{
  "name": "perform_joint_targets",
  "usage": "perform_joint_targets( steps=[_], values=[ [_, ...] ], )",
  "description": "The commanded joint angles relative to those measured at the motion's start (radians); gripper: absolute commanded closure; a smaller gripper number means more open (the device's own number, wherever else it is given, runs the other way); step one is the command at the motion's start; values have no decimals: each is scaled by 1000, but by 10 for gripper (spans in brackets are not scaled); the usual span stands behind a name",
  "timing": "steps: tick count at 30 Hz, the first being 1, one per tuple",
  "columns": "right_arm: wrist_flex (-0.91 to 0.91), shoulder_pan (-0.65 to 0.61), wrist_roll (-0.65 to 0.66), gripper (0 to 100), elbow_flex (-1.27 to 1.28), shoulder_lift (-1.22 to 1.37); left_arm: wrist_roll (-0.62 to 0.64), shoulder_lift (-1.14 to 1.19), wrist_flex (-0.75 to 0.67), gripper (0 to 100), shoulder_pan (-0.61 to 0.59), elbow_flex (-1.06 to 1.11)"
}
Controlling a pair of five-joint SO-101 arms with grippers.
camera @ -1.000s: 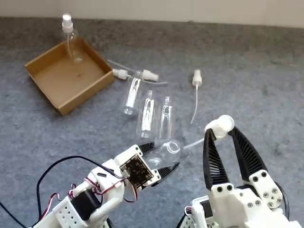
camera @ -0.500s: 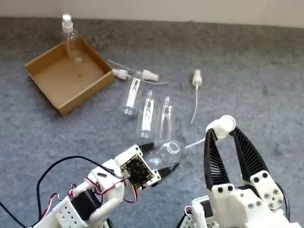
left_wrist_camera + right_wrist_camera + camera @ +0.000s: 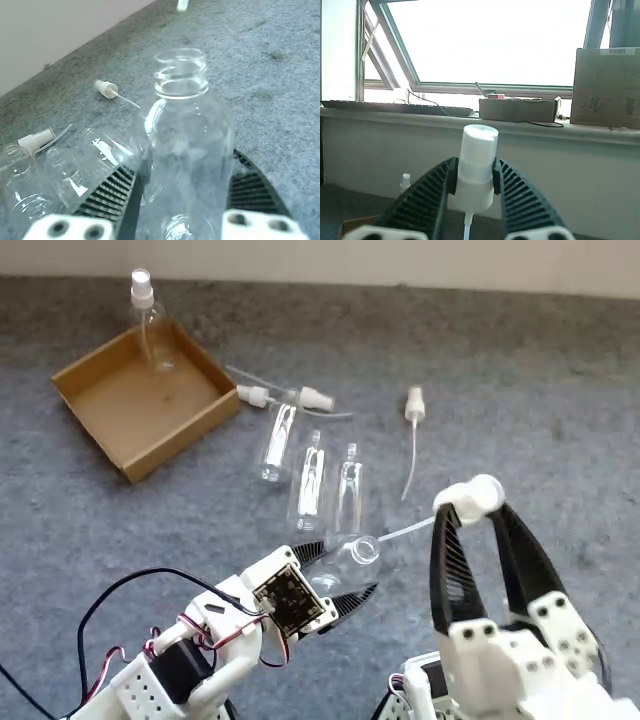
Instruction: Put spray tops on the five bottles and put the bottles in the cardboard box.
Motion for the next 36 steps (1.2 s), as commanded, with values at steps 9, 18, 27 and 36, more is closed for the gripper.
perform_joint_targets(
  steps=[9,18,27,36],
  values=[
    [12,-54,-18,993,110,-8,-8,-8,-3,899,-10,21],
    [104,-154,-11,993,159,-8,-8,-10,-5,899,-19,21],
    [216,-153,-9,992,159,-8,-8,-13,-6,899,-19,21],
    [318,-225,-8,992,160,-8,-8,-13,-64,899,-81,21]
  ],
)
